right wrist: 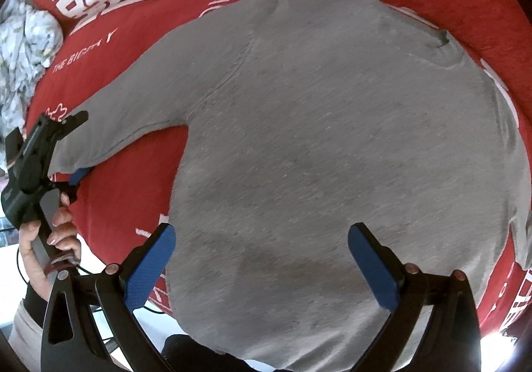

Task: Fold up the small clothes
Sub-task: 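Grasp the sweatshirt sleeve cuff with the left gripper and lift it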

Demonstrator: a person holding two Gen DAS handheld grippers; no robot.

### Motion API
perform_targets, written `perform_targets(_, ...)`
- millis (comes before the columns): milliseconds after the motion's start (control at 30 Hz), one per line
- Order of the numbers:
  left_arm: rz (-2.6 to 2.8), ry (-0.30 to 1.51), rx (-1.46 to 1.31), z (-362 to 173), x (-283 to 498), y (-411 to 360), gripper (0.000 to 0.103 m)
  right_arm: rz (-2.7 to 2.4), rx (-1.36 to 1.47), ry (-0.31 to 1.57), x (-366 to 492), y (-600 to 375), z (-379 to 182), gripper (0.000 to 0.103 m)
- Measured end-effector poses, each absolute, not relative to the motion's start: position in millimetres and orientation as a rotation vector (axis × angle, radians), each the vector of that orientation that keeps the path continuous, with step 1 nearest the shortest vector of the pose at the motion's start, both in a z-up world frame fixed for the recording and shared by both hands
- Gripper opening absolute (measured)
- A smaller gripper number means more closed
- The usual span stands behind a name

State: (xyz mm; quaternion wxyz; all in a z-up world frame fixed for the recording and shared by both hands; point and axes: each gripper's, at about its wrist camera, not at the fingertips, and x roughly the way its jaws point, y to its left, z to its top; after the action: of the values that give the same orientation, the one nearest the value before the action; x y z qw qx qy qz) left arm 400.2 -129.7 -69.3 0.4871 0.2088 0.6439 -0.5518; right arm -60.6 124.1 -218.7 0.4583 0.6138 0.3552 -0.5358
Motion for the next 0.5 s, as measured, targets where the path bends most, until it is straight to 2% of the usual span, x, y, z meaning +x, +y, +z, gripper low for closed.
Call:
perform_targets(33, -1.324, 1.55, 0.524, -72.0, 389.5, -136.5, 0.082, -1.316, 1.511, 0.874, -58.3, 124.2, -218.6, 0.103)
perform_targets(67, -1.318, 1.531, 0.528, -70.5, 389.4, -136.8, 0.06, -1.312, 1.509, 0.873, -56.6, 124.2, -218.3, 0.103)
perform_targets(100, -1.325, 1.519, 0.538, -70.8, 388.6, -138.0, 0.027, -1.309, 1.508, 0.871, -54.6, 123.5, -218.4, 0.103)
perform_targets(133, -1.33, 1.526, 0.559, -73.3, 388.6, -139.2, 0.016, -1.304, 1.506, 0.867, -53.4, 123.9, -217.9, 0.103)
perform_targets(167, -1.335, 1.54, 0.558, -75.5, 390.2, -138.6, 0.013, -1.299, 1.505, 0.864, -52.5, 124.8, -217.1, 0.103)
perform_targets(267, -1.361, 1.534, 0.536, -71.6, 388.7, -139.2, 0.013, -1.289, 1.509, 0.848, -52.4, 129.0, -215.2, 0.103)
perform_targets(500, -1.616, 1.36, 0.577, -7.5, 345.7, -136.7, 0.012, -1.301, 1.548, 0.783, -69.8, 143.1, -213.5, 0.103)
